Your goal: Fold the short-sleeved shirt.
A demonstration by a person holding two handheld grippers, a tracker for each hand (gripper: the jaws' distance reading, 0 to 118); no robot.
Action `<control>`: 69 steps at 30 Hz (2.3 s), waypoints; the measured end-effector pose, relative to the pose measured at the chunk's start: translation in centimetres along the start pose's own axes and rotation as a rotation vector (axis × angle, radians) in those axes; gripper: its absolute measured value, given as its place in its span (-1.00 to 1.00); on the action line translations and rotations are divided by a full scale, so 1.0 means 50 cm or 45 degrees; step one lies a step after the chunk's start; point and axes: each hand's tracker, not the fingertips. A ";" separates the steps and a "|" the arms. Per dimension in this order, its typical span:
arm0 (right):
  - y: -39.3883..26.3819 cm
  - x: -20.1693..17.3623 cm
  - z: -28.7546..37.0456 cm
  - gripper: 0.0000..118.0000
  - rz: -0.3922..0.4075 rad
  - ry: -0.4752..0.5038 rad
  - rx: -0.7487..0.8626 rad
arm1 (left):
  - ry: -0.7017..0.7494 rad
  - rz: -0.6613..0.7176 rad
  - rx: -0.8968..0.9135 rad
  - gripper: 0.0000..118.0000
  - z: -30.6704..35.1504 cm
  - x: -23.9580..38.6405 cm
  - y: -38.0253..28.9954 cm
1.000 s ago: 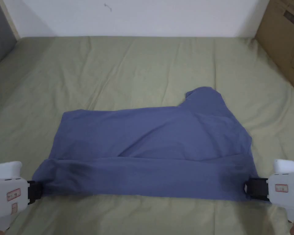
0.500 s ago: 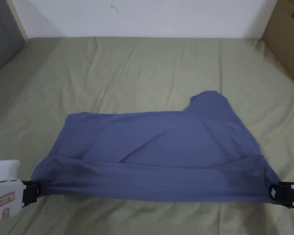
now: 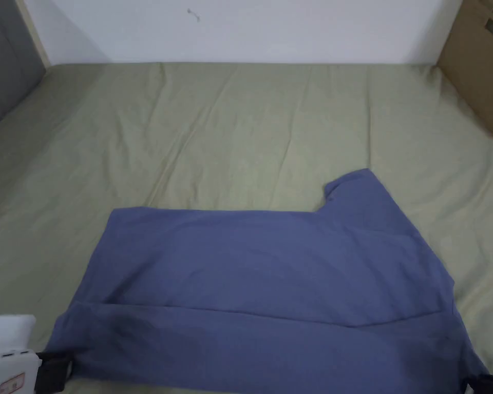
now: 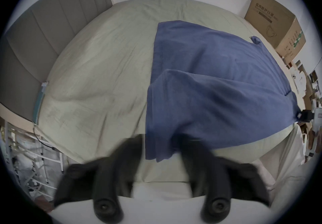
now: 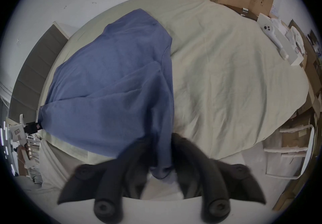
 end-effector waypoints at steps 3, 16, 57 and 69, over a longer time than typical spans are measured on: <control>0.023 -0.011 0.034 0.31 0.048 -0.051 0.074 | -0.049 0.045 0.075 0.67 0.026 -0.010 0.024; 0.089 -0.083 0.004 -1.00 0.009 0.061 0.158 | -0.180 0.159 0.239 -1.00 0.023 0.068 0.113; 0.570 -0.070 -0.276 -0.91 0.023 -0.061 0.013 | -0.118 0.145 0.182 -0.28 -0.130 0.014 0.447; 0.561 -0.073 -0.288 -0.91 0.020 -0.034 -0.021 | -0.037 0.109 -0.094 0.22 -0.359 0.058 0.558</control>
